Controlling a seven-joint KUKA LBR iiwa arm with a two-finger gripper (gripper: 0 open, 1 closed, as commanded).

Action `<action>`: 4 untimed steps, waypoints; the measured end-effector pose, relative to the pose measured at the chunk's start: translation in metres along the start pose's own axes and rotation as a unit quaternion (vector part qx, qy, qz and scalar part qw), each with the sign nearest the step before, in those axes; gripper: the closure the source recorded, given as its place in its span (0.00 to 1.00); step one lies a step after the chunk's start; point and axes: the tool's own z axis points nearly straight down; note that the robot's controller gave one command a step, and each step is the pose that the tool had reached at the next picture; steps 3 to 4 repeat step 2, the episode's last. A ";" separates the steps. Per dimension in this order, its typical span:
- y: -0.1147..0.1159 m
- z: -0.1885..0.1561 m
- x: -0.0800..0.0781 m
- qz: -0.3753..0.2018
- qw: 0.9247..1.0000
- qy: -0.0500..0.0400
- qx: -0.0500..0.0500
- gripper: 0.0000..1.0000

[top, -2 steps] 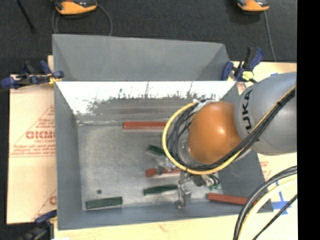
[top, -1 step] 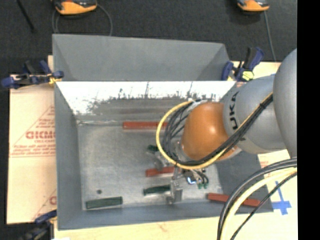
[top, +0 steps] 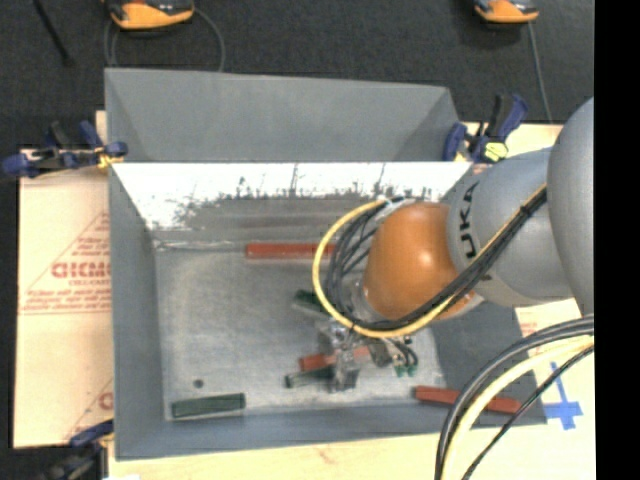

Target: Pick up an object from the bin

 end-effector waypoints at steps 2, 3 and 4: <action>0.012 -0.161 0.007 -0.029 1.000 -0.001 0.002 1.00; 0.012 -0.161 0.007 -0.029 1.000 -0.001 0.002 1.00; 0.012 -0.161 0.007 -0.029 1.000 -0.001 0.002 1.00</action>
Offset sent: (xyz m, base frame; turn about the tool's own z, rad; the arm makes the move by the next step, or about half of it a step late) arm -0.0259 0.0137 0.1134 -0.0332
